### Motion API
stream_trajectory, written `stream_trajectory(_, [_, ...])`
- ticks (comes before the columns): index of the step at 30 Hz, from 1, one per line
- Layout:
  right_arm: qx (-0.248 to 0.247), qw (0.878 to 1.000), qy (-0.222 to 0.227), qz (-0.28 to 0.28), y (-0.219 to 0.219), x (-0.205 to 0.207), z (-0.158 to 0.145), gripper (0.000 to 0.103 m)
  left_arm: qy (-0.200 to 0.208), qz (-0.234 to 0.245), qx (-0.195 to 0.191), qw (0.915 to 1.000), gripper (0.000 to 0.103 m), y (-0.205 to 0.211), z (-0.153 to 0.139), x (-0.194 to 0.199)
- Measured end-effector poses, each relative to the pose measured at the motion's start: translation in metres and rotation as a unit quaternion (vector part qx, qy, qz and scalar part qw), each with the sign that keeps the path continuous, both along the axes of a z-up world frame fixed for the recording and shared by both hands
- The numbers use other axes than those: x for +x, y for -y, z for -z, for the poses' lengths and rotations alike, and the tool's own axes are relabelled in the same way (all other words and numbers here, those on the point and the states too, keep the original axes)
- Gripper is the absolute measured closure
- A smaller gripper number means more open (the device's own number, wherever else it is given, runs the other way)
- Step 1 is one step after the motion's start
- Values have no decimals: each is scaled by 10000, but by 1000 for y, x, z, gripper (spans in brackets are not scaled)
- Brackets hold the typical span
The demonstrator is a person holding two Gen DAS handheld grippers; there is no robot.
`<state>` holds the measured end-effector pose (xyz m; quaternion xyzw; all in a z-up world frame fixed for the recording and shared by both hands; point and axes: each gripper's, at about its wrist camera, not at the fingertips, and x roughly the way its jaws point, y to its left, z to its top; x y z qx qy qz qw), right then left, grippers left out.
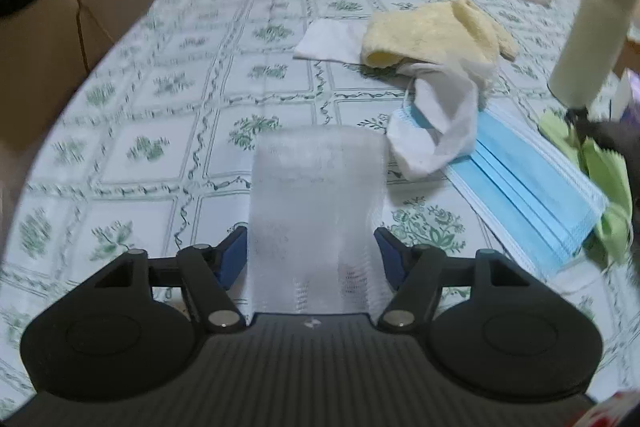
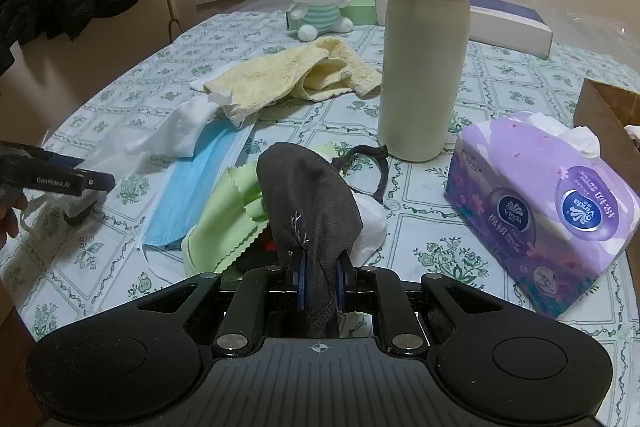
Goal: Organize soft objects
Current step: 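Grasp the white tissue with the left tool while the right tool holds the grey cloth, then carry the white tissue and grey cloth toward the cardboard box with both tools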
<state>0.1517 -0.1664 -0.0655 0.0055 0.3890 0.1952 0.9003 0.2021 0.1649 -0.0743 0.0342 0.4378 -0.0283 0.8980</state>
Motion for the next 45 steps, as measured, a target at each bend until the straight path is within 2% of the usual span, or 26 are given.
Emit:
stream_trajectory(3, [-4, 10000, -4, -5, 0, 1, 0, 89, 9, -55, -167, 9998, 55, -8, -2, 4])
stream_trajectory(7, [-11, 10000, -2, 7, 0, 1, 0, 89, 56, -160, -346, 9993, 86, -16, -10, 6])
stream_trajectory(8, [-10, 10000, -1, 9, 0, 1, 0, 89, 77, -184, -355, 9992, 92, -17, -12, 6])
stream_trajectory(10, [-16, 10000, -2, 8, -1, 1, -1, 89, 143, -226, -486, 9985, 95, -22, -19, 4])
stream_trajectory(12, [-7, 10000, 5, 7, -1, 0, -2, 89, 237, -273, -583, 9976, 96, -26, -27, 1])
stream_trajectory(18, [23, 9999, 114, 42, 1, -7, -13, 89, 527, -278, -542, 9967, 97, -23, -58, -13])
stream_trajectory(25, [156, 9996, 201, 90, 5, -23, -32, 89, 694, -79, -602, 9957, 97, 13, -77, -45])
stream_trajectory(37, [403, 9991, 85, 143, 28, -76, -48, 89, 675, 418, -807, 9936, 99, 106, -72, -106])
stream_trajectory(45, [447, 9981, 81, 412, 66, -121, -59, 89, 608, 808, -931, 9905, 99, 166, -70, -137])
